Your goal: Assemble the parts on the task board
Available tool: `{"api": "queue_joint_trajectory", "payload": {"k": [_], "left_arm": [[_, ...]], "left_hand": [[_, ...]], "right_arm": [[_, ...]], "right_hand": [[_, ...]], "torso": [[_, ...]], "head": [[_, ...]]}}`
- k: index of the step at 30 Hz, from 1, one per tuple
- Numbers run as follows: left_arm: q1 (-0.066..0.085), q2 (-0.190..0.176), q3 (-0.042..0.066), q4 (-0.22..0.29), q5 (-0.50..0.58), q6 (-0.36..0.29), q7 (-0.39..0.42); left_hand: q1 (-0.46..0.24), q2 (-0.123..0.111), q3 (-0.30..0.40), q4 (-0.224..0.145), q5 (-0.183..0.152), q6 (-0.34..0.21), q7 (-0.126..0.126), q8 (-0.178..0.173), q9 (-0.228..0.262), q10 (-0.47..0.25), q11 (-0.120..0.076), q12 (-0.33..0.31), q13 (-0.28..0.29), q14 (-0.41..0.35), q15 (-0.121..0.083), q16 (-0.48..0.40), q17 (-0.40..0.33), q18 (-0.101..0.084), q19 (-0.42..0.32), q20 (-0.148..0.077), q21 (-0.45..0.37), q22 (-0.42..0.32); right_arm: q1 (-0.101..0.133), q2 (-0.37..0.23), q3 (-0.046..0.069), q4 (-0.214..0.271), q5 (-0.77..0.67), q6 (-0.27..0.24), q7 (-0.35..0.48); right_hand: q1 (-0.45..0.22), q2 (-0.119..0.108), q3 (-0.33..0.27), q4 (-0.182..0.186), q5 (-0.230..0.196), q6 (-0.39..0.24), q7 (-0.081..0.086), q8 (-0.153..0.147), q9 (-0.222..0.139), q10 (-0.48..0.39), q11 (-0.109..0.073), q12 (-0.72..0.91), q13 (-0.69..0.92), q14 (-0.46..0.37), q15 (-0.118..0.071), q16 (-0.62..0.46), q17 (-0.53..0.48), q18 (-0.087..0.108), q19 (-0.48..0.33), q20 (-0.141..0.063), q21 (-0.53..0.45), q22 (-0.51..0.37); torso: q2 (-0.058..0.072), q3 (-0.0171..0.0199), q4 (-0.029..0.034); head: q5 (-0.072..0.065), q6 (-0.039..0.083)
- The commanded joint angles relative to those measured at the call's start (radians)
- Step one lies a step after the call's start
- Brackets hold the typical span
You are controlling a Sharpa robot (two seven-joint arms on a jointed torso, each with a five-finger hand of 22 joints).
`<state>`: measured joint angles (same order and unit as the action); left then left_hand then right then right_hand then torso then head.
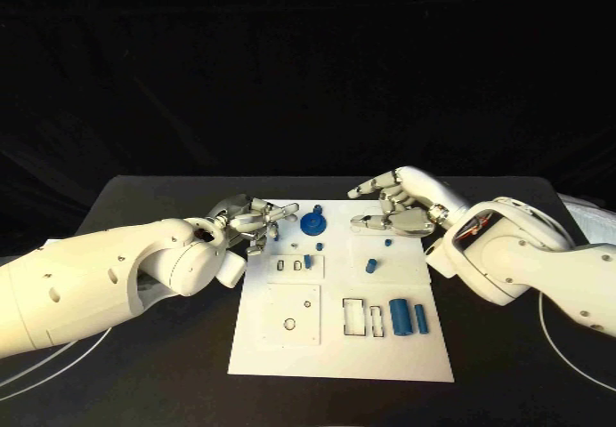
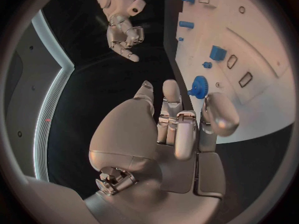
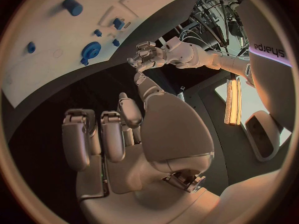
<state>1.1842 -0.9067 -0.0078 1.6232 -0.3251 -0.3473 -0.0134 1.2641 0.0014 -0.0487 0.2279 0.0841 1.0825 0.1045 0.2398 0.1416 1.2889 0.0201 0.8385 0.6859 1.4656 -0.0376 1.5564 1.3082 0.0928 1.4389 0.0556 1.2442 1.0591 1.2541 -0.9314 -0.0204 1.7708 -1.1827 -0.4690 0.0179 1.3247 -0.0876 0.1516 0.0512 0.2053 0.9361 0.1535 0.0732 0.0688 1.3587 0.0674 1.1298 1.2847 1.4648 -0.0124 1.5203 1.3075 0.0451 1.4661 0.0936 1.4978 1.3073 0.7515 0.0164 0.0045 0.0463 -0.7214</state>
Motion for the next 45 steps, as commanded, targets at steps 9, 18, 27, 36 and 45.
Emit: {"api": "queue_joint_trajectory", "payload": {"k": [9, 18, 27, 36, 45], "left_arm": [[0.064, 0.074, 0.002, -0.032, -0.568, 0.305, -0.578], [0.083, 0.135, 0.002, -0.053, -0.706, 0.387, -0.716], [0.099, 0.2, 0.002, -0.102, -0.726, 0.447, -0.759], [0.105, 0.249, 0.002, -0.153, -0.727, 0.508, -0.779], [0.105, 0.268, 0.002, -0.173, -0.733, 0.562, -0.803]], "left_hand": [[-0.082, 0.037, -0.131, 0.06, -0.035, -0.009, -0.055, 0.226, 0.176, 0.084, -0.041, 0.441, 0.489, 0.105, -0.042, 0.014, 0.263, -0.049, 0.052, -0.024, 0.208, 0.293], [-0.161, 0.051, -0.219, 0.063, -0.038, -0.059, -0.07, 0.332, 0.287, 0.089, -0.053, 0.467, 0.526, 0.105, -0.053, 0.014, 0.263, -0.057, 0.063, -0.038, 0.236, 0.341], [-0.157, 0.065, -0.248, 0.063, -0.038, -0.099, -0.072, 0.384, 0.351, 0.087, -0.056, 0.468, 0.532, 0.105, -0.056, 0.014, 0.263, -0.058, 0.063, -0.04, 0.24, 0.349], [-0.145, 0.07, -0.253, 0.061, -0.038, -0.113, -0.071, 0.394, 0.368, 0.077, -0.055, 0.457, 0.52, 0.105, -0.055, 0.014, 0.263, -0.056, 0.059, -0.04, 0.235, 0.341], [-0.138, 0.073, -0.256, 0.061, -0.038, -0.12, -0.07, 0.398, 0.375, 0.073, -0.054, 0.451, 0.515, 0.105, -0.054, 0.014, 0.263, -0.055, 0.057, -0.039, 0.232, 0.337]], "right_arm": [[0.039, -0.07, 0.0, -0.011, 0.125, 0.052, -0.004], [0.043, -0.074, 0.0, -0.02, 0.121, 0.053, -0.024], [0.044, -0.072, -0.001, -0.026, 0.118, 0.057, -0.036], [0.044, -0.062, -0.001, -0.04, 0.118, 0.066, -0.039], [0.043, -0.049, -0.002, -0.054, 0.118, 0.078, -0.033]], "right_hand": [[0.004, 0.009, -0.002, 0.003, 0.018, 0.025, -0.005, 0.007, 0.001, -0.034, -0.009, -0.074, -0.055, 0.066, -0.004, -0.032, 0.092, 0.004, -0.006, -0.004, -0.033, 0.036], [0.005, 0.01, -0.001, 0.003, 0.023, 0.027, -0.006, 0.007, 0.001, -0.033, -0.01, -0.076, -0.058, 0.066, -0.005, -0.033, 0.092, 0.004, -0.005, -0.004, -0.033, 0.036], [0.004, 0.01, -0.002, 0.004, 0.025, 0.028, -0.006, 0.006, 0.001, -0.035, -0.01, -0.08, -0.061, 0.065, -0.005, -0.034, 0.091, 0.004, -0.006, -0.005, -0.034, 0.035], [-0.003, 0.009, -0.006, 0.009, 0.028, 0.029, -0.006, 0.006, 0.0, -0.035, -0.01, -0.084, -0.066, 0.065, -0.005, -0.035, 0.09, 0.004, -0.006, -0.006, -0.035, 0.034], [-0.003, 0.009, -0.006, 0.009, 0.028, 0.029, -0.006, 0.006, 0.0, -0.035, -0.01, -0.084, -0.066, 0.065, -0.005, -0.035, 0.089, 0.004, -0.006, -0.006, -0.035, 0.034]], "torso": [[-0.021, 0.0124, -0.0157], [-0.021, 0.0151, -0.0184], [-0.02, 0.0129, -0.0158], [-0.02, 0.0125, -0.0157], [-0.02, 0.0131, -0.0156]], "head": [[0.015, -0.006], [0.017, -0.011], [0.015, -0.022], [0.014, -0.025], [0.013, -0.025]]}}
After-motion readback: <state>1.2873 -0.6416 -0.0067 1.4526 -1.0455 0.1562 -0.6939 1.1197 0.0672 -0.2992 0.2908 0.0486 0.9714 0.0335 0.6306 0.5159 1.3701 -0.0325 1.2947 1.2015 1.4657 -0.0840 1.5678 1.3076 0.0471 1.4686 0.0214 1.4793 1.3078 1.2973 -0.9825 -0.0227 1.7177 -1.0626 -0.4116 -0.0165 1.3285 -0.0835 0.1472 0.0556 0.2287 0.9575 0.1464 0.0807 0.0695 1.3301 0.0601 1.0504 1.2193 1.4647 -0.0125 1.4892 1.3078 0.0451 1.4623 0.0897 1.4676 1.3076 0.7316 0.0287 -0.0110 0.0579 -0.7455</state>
